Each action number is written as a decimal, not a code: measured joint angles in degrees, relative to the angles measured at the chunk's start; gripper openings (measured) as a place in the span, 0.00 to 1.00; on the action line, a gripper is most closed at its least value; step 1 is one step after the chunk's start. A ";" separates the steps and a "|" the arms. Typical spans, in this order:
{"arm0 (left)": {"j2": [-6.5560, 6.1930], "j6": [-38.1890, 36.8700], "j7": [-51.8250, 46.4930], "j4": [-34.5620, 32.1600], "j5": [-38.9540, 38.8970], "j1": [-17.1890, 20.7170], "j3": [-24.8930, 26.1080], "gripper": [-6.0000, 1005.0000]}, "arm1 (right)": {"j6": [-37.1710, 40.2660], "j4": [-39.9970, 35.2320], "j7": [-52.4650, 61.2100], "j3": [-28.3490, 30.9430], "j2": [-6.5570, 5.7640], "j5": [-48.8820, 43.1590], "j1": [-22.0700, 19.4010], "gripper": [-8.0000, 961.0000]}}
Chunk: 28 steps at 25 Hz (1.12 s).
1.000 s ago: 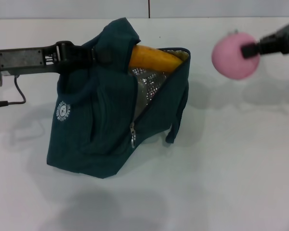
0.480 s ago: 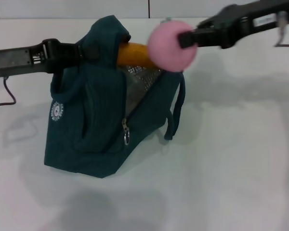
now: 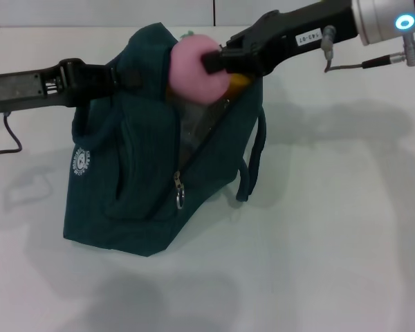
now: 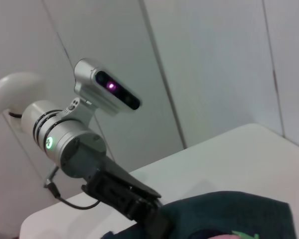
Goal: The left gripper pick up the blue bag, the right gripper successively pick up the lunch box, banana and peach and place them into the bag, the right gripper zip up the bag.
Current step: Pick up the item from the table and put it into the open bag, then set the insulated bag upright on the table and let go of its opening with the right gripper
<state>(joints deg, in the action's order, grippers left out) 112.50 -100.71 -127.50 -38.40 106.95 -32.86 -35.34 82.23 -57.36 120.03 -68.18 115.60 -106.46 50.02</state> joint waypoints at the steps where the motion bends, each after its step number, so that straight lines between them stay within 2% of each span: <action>1: 0.00 0.00 0.02 0.00 0.01 -0.01 0.00 0.04 | 0.10 0.51 -0.47 -0.12 0.09 0.02 0.27 0.15; 8: 0.00 0.00 0.14 0.00 0.01 -0.12 0.00 0.04 | -0.48 1.02 -1.46 -1.95 0.15 0.08 0.38 0.17; 21: 0.00 0.02 0.16 -0.01 0.01 -0.30 0.01 0.04 | -2.32 1.12 -2.31 -1.61 0.14 0.15 0.21 0.58; 25: 0.00 0.05 0.15 -0.01 0.00 -0.07 0.00 0.04 | -2.06 -0.37 -0.91 1.54 -0.09 0.25 -2.13 0.61; 28: 0.00 0.08 0.15 -0.01 0.10 0.26 0.01 0.04 | 0.69 -3.39 3.65 6.51 -0.32 0.23 -7.05 0.63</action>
<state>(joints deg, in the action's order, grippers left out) 112.50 -100.63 -127.35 -38.41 107.05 -32.60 -35.33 82.92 -60.75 123.68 -61.67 115.28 -106.23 42.97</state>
